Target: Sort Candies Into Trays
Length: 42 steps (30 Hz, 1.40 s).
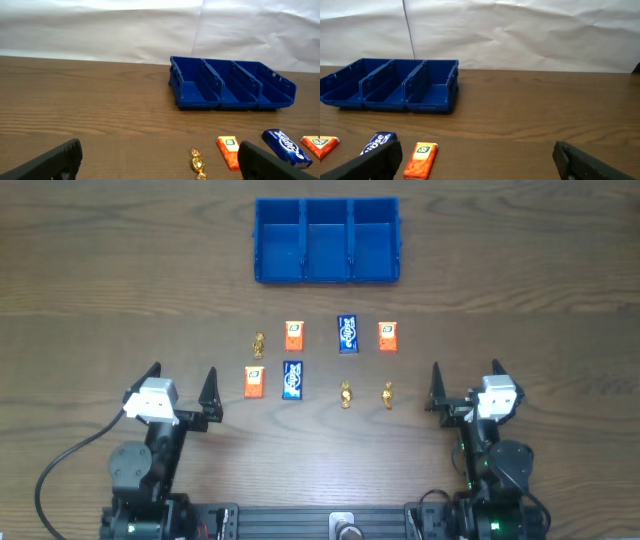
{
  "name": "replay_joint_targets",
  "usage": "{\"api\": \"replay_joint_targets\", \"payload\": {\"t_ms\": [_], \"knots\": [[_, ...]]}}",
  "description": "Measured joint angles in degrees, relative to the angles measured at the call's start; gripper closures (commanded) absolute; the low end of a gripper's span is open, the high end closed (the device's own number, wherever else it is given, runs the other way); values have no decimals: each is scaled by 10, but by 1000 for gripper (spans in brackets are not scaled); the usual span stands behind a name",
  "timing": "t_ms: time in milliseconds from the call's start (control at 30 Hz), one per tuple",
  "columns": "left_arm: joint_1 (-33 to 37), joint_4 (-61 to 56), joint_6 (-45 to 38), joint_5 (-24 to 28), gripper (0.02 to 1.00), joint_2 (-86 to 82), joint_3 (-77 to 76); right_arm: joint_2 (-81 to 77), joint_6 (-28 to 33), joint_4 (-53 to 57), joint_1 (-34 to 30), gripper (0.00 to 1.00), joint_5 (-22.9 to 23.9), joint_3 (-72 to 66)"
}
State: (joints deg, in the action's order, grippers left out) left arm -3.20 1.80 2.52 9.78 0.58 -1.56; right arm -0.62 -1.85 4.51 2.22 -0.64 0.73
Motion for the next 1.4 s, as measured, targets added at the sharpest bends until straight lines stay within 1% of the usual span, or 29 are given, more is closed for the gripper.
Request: {"api": "replay_joint_targets", "payload": {"t_ms": [200, 233, 300, 400, 433, 467, 533, 600, 633, 767, 867, 1000, 1200, 1267, 1300, 1367, 1400], "knots": [[0, 0, 2, 0, 18, 0, 0, 0, 0, 0, 0, 3, 0, 0], [-1, 12, 5, 2, 18, 2, -7, 0, 0, 0, 0, 3, 0, 0], [-3, 75, 7, 19, 18, 38, -53, 0, 0, 0, 0, 3, 0, 0], [-7, 163, 14, 47, 18, 186, -216, 2, 0, 0, 0, 3, 1, -1], [-9, 170, 16, 50, 20, 210, -243, 2, 0, 0, 0, 3, 1, -1], [-18, 218, 22, 56, 18, 278, -318, 2, 0, -1, 0, 3, 1, -1], [-45, 314, 37, 49, 18, 376, -402, 2, 0, 0, 0, 3, 2, -1], [-81, 360, 61, 31, 18, 482, -456, 2, 0, -1, 0, 3, 2, -1], [-101, 382, 78, 14, 18, 535, -470, 2, 0, 0, 0, 3, 2, -1], [-165, 393, 132, -33, 18, 678, -475, 2, 0, 0, 0, 3, 2, -1], [-207, 382, 183, -70, 36, 777, -475, 2, 0, 0, 0, 3, 2, -1], [-216, 343, 205, -86, 53, 850, -475, 2, 0, 0, 0, 3, 2, -1], [-217, 311, 217, -90, 95, 917, -475, 2, 0, 0, 0, 3, 2, -1], [-218, 306, 217, -91, 130, 929, -475, 2, 0, 0, 0, 3, 2, -1], [-218, 305, 217, -91, 172, 932, -475, 2, 0, 0, 0, 3, 2, -1], [-220, 299, 219, -92, 310, 941, -475, 2, 0, 0, 0, 3, 2, -1], [-222, 296, 217, -93, 400, 946, -475, 2, 0, 0, 0, 3, 2, -1]]}}
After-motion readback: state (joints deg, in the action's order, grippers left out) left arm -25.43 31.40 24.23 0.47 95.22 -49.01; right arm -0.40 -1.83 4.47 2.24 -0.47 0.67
